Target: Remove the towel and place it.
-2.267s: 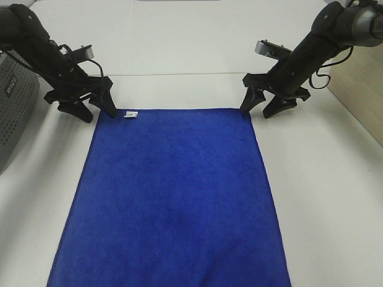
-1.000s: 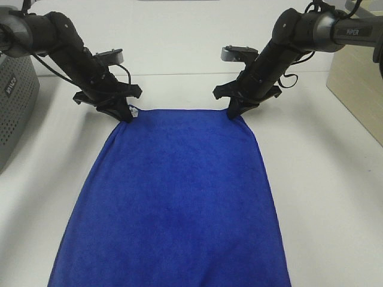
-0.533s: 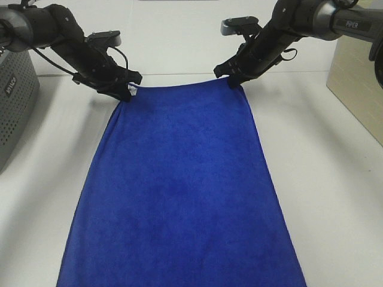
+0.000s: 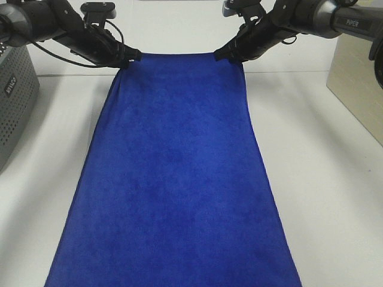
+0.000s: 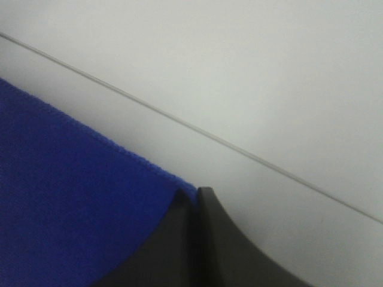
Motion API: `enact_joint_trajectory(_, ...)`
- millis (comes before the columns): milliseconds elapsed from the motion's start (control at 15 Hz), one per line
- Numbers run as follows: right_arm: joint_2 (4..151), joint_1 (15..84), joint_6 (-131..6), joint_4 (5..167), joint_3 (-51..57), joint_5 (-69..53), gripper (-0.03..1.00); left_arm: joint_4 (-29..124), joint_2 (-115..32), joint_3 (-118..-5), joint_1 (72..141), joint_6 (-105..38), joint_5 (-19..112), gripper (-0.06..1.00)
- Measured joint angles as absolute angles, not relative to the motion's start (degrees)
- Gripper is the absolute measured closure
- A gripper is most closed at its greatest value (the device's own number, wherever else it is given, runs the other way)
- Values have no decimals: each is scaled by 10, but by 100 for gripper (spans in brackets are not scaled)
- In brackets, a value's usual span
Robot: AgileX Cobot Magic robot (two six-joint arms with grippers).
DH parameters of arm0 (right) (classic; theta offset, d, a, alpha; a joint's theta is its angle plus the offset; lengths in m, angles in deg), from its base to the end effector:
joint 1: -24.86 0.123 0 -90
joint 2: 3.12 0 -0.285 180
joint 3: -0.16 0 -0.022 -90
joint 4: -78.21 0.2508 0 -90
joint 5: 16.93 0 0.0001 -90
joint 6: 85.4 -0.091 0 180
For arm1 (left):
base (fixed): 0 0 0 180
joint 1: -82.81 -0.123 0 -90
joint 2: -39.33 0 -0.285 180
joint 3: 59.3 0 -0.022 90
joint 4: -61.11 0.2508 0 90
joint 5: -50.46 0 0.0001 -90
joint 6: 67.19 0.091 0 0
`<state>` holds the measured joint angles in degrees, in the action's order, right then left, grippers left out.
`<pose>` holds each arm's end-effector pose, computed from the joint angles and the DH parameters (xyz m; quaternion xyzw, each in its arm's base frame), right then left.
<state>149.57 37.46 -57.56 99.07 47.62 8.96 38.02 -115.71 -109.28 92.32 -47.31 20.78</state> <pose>0.5534 0.1382 0.1517 -0.2010 0.8801 0.0842 0.4218 0.5610 -0.1119 0.1387 0.1110 0.9058 -0.1237 0.3898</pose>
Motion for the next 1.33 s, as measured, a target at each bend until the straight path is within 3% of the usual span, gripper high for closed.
enact_joint_trajectory(1333,1547,376,-560,1016,476,-31,95,388,-1209,-1093,924,-448,342,93)
